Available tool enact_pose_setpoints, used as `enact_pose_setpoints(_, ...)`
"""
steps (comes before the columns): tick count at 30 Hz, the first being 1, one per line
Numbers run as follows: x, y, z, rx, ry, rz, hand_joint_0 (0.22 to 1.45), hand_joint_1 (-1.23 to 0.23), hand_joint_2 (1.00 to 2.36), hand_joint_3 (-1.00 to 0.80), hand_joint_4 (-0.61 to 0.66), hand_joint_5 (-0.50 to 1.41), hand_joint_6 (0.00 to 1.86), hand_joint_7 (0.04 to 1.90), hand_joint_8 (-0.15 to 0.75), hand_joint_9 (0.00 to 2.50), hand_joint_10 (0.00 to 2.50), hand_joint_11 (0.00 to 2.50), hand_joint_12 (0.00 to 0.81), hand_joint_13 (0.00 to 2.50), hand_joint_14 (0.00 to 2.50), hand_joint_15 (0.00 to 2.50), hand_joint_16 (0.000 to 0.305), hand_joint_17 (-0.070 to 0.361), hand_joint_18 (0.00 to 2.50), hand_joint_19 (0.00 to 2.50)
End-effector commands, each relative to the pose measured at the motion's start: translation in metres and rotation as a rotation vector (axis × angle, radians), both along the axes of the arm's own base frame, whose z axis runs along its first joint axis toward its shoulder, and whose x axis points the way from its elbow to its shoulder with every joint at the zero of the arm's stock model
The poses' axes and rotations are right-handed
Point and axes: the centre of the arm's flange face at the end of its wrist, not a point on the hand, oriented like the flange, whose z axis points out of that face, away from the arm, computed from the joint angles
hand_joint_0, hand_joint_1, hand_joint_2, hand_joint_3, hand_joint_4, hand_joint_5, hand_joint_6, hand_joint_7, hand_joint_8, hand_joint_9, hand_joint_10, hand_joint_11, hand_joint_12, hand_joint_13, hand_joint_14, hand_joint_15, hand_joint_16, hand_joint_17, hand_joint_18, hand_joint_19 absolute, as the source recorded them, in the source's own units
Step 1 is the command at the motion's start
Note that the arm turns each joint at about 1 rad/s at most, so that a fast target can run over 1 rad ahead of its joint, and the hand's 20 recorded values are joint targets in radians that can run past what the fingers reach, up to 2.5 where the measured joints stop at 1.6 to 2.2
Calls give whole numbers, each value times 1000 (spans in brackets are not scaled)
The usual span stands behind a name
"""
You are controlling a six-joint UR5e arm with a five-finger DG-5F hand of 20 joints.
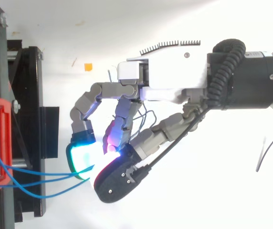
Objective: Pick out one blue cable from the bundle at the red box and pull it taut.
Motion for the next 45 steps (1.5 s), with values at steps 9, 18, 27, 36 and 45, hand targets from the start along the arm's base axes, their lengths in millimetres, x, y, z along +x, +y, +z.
enact_pose_setpoints(9, 0, 0, 0, 0, 0, 0, 626, -768, 1000, -500, 37, -150, 926, 938, 311, 1212, 23, 761, 361, 961, 19, 455, 50, 112, 993, 494)
enact_pose_setpoints(18, 1, 0, 2, 0, -5, -2, 575, -687, 1000, -500, 55, -145, 920, 908, 322, 1236, 25, 743, 368, 968, 17, 456, 50, 113, 1003, 498)
enact_pose_setpoints(27, 1, 0, 3, 0, -3, -2, 582, -667, 1000, -500, 60, -143, 910, 934, 321, 1239, 25, 758, 365, 958, 16, 453, 50, 112, 999, 500)
enact_pose_setpoints(36, 1, 0, 3, 0, -3, -2, 556, -668, 1000, -500, 66, -137, 905, 955, 323, 1236, 25, 756, 368, 936, 17, 468, 50, 113, 994, 511)
enact_pose_setpoints(45, 1, 0, 3, 0, -3, -2, 499, -634, 1000, -500, 82, -134, 898, 921, 337, 1240, 23, 739, 383, 943, 17, 454, 53, 120, 1015, 495)
